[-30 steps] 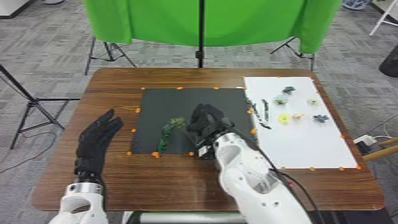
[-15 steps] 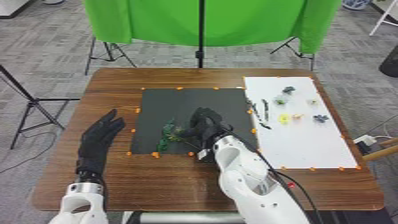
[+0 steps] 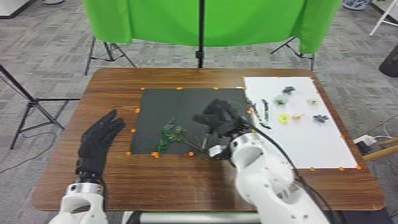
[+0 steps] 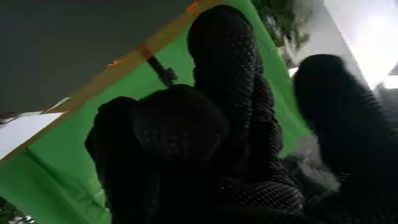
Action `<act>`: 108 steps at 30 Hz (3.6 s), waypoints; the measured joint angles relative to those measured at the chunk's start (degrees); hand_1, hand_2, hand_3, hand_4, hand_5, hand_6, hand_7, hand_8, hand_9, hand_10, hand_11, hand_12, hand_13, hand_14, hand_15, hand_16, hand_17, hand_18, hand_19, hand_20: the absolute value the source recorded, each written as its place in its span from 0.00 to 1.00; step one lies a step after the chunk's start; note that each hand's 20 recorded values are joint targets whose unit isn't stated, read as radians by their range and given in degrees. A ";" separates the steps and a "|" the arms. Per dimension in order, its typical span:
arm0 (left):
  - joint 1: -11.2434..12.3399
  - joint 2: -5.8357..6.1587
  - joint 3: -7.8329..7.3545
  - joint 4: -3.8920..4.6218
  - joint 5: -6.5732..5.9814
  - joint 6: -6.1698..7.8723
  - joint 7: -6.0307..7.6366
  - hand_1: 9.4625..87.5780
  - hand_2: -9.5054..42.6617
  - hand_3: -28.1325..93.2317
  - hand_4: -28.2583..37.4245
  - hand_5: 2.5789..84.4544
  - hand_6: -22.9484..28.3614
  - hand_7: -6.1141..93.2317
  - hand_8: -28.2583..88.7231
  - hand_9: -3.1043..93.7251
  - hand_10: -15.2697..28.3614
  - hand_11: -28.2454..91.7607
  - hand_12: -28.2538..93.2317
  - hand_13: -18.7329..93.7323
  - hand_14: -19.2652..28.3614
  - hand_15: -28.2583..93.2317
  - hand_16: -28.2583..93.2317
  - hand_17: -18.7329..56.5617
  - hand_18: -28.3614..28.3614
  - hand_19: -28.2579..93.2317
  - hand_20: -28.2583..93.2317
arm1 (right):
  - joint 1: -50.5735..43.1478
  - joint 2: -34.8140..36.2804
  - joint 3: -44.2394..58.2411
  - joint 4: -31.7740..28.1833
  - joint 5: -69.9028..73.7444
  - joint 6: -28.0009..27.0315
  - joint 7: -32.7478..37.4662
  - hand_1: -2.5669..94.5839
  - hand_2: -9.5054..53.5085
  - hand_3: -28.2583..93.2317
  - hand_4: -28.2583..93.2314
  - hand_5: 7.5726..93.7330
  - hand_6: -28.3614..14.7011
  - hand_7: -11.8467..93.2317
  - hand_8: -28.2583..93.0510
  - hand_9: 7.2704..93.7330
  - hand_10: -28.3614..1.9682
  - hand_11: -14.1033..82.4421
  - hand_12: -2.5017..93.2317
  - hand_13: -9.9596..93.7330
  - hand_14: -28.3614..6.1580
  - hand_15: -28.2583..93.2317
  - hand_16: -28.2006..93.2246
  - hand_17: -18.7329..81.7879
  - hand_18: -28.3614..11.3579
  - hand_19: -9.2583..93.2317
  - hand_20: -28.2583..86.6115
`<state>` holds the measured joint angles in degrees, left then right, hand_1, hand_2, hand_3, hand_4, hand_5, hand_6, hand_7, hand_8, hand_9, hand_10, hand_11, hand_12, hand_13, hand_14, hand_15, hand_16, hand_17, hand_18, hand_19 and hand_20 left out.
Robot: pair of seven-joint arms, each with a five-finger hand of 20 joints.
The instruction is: Arrange flowers
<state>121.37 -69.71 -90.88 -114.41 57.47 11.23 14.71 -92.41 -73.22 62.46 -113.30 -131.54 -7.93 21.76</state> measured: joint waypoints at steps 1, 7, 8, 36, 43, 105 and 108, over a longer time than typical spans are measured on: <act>0.03 0.00 -0.02 0.00 0.00 0.00 -0.01 0.16 0.08 0.80 0.07 0.51 0.50 0.15 0.19 0.51 0.61 0.33 0.34 0.50 0.69 0.33 0.23 0.38 0.69 0.25 0.40 | -0.30 1.08 0.39 -0.84 0.11 -3.02 0.78 0.31 0.29 0.81 0.25 0.84 0.59 0.30 0.16 0.99 0.48 0.53 0.28 1.00 0.69 0.72 0.49 0.87 0.41 1.00 0.74; 0.00 0.00 -0.03 0.00 0.07 -0.02 -0.20 0.16 0.08 0.80 0.08 0.51 0.50 0.15 0.19 0.51 0.61 0.33 0.34 0.50 0.69 0.33 0.23 0.38 0.69 0.25 0.40 | -2.17 3.83 1.21 -0.70 0.84 -11.03 2.56 0.30 0.34 0.81 0.26 0.83 0.60 0.29 0.16 1.00 0.48 0.52 0.28 1.00 0.68 0.72 0.48 0.87 0.41 1.00 0.74; -0.01 0.00 -0.03 0.00 0.08 -0.02 -0.22 0.16 0.08 0.80 0.08 0.51 0.50 0.15 0.19 0.51 0.61 0.33 0.34 0.50 0.69 0.33 0.23 0.38 0.69 0.25 0.40 | -2.43 3.83 1.11 -0.48 0.98 -11.02 2.61 0.30 0.34 0.81 0.26 0.83 0.60 0.28 0.16 1.00 0.48 0.52 0.28 1.00 0.68 0.72 0.48 0.87 0.41 1.00 0.75; 0.12 -0.32 -0.12 -0.01 0.16 -0.03 -0.36 0.16 0.09 0.80 0.08 0.51 0.50 0.15 0.19 0.51 0.61 0.33 0.34 0.50 0.69 0.33 0.23 0.38 0.69 0.25 0.40 | -5.68 1.78 3.02 -4.32 12.94 -11.03 2.62 0.31 0.20 0.78 0.23 0.82 0.61 0.30 0.17 0.99 0.47 0.52 0.29 1.00 0.67 0.71 0.49 0.86 0.40 1.00 0.74; 0.27 -0.39 -0.18 -0.04 0.16 -0.02 -0.37 0.16 0.09 0.80 0.08 0.51 0.50 0.15 0.19 0.51 0.61 0.33 0.34 0.50 0.69 0.33 0.23 0.38 0.69 0.25 0.40 | -3.61 5.59 7.58 -7.13 15.90 -8.95 2.34 0.33 0.01 0.74 0.15 0.76 0.59 0.26 0.17 0.98 0.50 0.55 0.29 0.99 0.68 0.73 0.49 0.86 0.39 1.00 0.76; 0.47 -0.40 -0.07 -0.19 0.31 -0.37 -0.67 0.16 0.09 0.80 0.08 0.51 0.50 0.15 0.19 0.51 0.61 0.33 0.34 0.50 0.70 0.33 0.23 0.38 0.69 0.25 0.40 | 13.04 5.99 5.67 21.01 -32.23 -10.99 -1.37 0.46 0.00 0.70 0.15 0.84 0.56 0.33 0.24 0.99 0.54 0.59 0.27 1.00 0.73 0.76 0.47 0.90 0.46 1.00 0.78; 0.48 -0.47 -0.09 -0.18 0.31 -0.46 -0.76 0.16 0.09 0.80 0.08 0.51 0.50 0.15 0.19 0.51 0.61 0.33 0.34 0.50 0.70 0.33 0.23 0.38 0.69 0.25 0.40 | 13.05 5.24 5.10 20.82 -31.70 -10.76 -1.43 0.84 0.00 0.09 0.62 0.86 0.58 0.36 0.40 1.00 0.57 0.61 0.27 1.00 0.74 0.78 0.45 0.91 0.46 1.00 0.79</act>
<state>121.84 -70.18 -90.97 -114.59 57.78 10.77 13.95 -79.36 -67.98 67.55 -92.48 -163.24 -18.70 20.33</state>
